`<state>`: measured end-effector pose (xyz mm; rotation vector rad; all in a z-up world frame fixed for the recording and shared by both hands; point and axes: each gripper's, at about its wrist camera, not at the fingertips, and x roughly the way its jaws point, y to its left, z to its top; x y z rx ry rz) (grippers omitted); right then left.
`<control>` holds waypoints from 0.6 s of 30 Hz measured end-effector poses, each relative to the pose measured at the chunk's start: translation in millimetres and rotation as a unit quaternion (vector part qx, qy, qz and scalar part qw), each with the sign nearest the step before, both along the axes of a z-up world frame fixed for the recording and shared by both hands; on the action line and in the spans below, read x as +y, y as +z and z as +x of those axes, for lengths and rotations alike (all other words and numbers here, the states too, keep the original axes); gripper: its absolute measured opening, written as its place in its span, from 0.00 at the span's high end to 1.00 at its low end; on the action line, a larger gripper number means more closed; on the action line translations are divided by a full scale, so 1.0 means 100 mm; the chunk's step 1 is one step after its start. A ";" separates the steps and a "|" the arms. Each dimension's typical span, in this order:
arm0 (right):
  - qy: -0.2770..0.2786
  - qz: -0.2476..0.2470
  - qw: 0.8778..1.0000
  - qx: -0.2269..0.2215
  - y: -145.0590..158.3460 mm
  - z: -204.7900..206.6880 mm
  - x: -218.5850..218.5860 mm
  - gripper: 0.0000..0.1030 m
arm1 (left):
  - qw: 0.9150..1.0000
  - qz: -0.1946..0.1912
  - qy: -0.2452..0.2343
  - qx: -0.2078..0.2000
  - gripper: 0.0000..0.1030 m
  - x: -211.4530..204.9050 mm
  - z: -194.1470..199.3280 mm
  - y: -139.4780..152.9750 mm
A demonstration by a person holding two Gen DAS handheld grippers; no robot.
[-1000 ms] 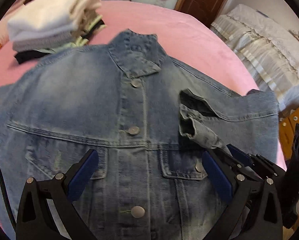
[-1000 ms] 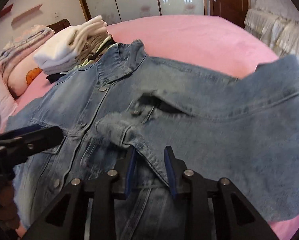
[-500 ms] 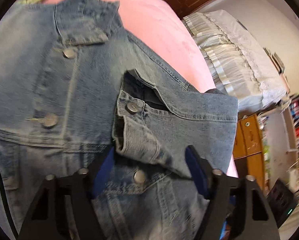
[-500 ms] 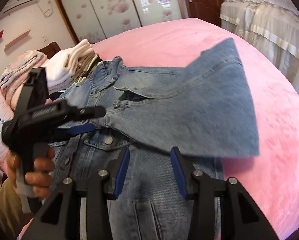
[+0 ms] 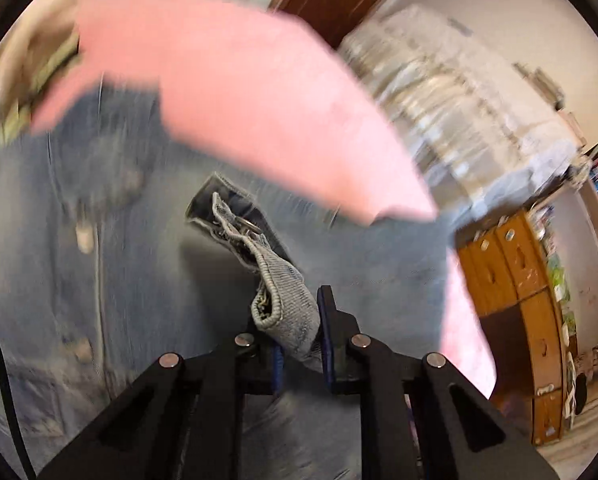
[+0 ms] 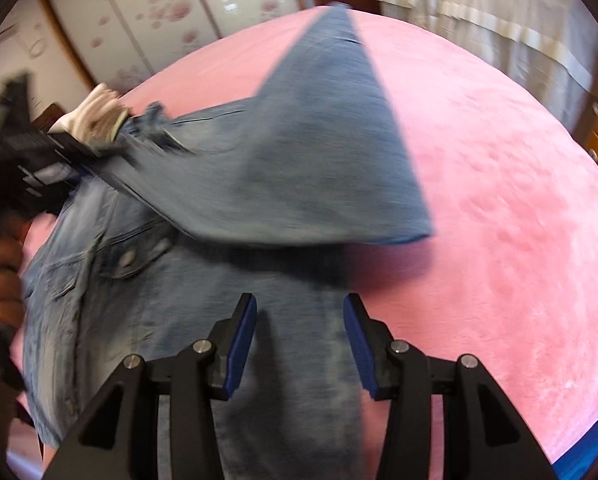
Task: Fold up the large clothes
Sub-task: 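Fold the held sleeve across the jacket front toward the left gripper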
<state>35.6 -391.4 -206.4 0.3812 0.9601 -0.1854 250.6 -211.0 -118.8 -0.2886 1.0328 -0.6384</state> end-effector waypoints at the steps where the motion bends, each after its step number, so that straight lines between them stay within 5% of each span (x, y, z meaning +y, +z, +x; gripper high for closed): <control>1: -0.007 0.002 1.000 -0.001 -0.01 0.02 -0.04 0.56 | 1.000 -0.004 0.007 -0.020 0.88 0.00 0.03 0.19; 5: -0.019 0.004 1.000 -0.017 -0.01 0.21 -0.12 0.56 | 0.996 -0.018 0.040 -0.082 0.88 0.17 0.19 0.76; 9: -0.014 -0.021 0.999 -0.024 0.01 0.48 -0.07 0.56 | 0.991 -0.011 0.082 -0.107 0.88 0.76 0.25 0.88; 13: -0.010 -0.050 0.999 -0.019 -0.01 0.69 0.04 0.56 | 0.987 0.012 0.130 -0.089 0.88 1.24 0.30 0.59; 18: -0.007 -0.082 0.997 -0.004 -0.10 0.70 0.16 0.75 | 0.981 0.068 0.179 -0.002 0.88 1.72 0.34 -0.44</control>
